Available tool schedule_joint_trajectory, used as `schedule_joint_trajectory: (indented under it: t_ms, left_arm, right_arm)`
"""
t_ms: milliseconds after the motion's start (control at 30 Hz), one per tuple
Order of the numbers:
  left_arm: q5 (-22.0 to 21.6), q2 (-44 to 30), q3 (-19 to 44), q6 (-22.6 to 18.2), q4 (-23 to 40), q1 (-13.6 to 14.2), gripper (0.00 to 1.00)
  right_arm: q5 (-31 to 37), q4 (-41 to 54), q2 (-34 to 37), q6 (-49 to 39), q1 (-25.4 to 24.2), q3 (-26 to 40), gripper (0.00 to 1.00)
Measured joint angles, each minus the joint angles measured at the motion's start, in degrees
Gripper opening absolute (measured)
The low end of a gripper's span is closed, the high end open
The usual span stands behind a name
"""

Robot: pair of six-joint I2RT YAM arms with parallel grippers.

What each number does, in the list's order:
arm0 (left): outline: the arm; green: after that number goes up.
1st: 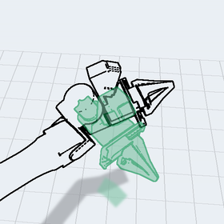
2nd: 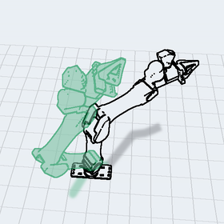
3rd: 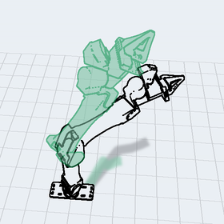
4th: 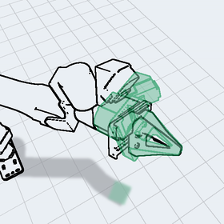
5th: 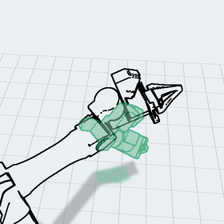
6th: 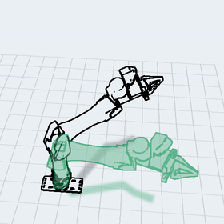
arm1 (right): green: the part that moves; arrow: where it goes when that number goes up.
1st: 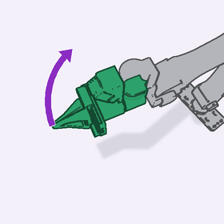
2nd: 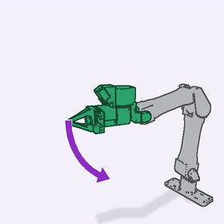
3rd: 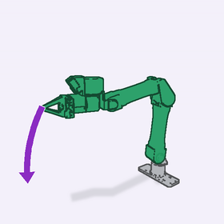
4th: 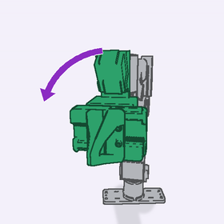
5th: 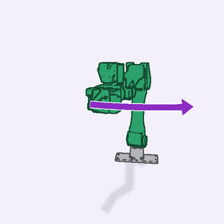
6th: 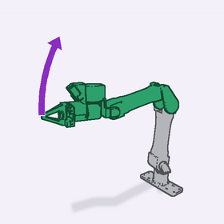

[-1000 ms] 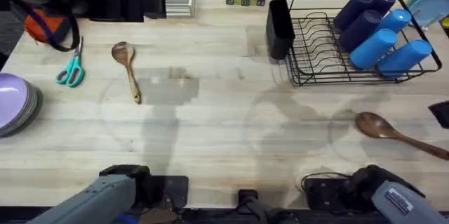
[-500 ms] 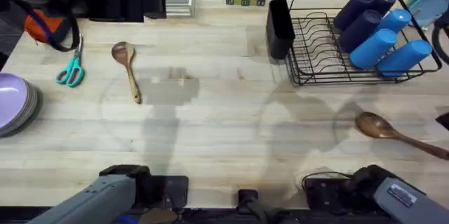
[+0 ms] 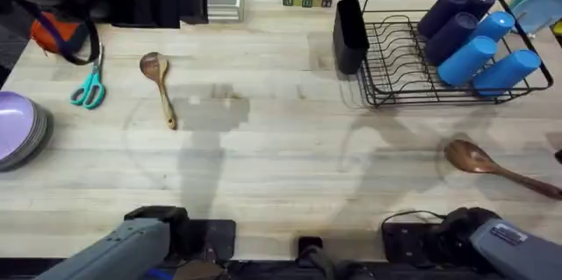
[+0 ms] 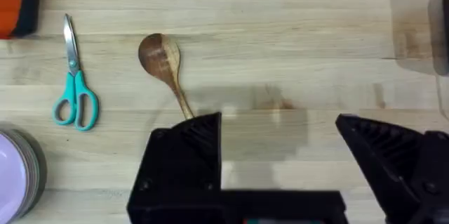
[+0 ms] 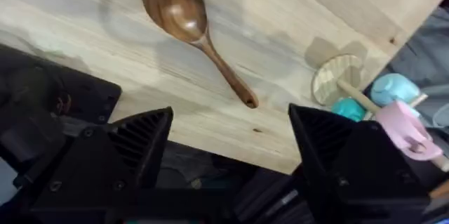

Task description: Pick up the spoon on the table one by one and put them onto the rack

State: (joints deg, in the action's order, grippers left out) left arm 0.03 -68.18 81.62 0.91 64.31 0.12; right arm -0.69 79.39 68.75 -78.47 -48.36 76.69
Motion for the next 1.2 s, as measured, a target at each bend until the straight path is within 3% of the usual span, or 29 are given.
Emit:
schedule_joint_trajectory:
  t_ms: [300,967,1200]
  left_arm:
    - [0.0,0.0,0.0,0.0,0.0,0.0,0.993]
    - [0.42,0.0,0.0,-0.02,0.02,0.0,0.993]
    - [0.42,0.0,0.0,0.0,0.0,0.0,0.993]
  right_arm:
    - [-0.66,-0.19,4.66,-0.93,-5.9,0.0,0.992]
    - [-0.66,-1.75,4.9,-1.38,-5.93,0.0,0.992]
    - [-0.66,-2.02,9.75,-3.9,-5.93,-0.02,0.992]
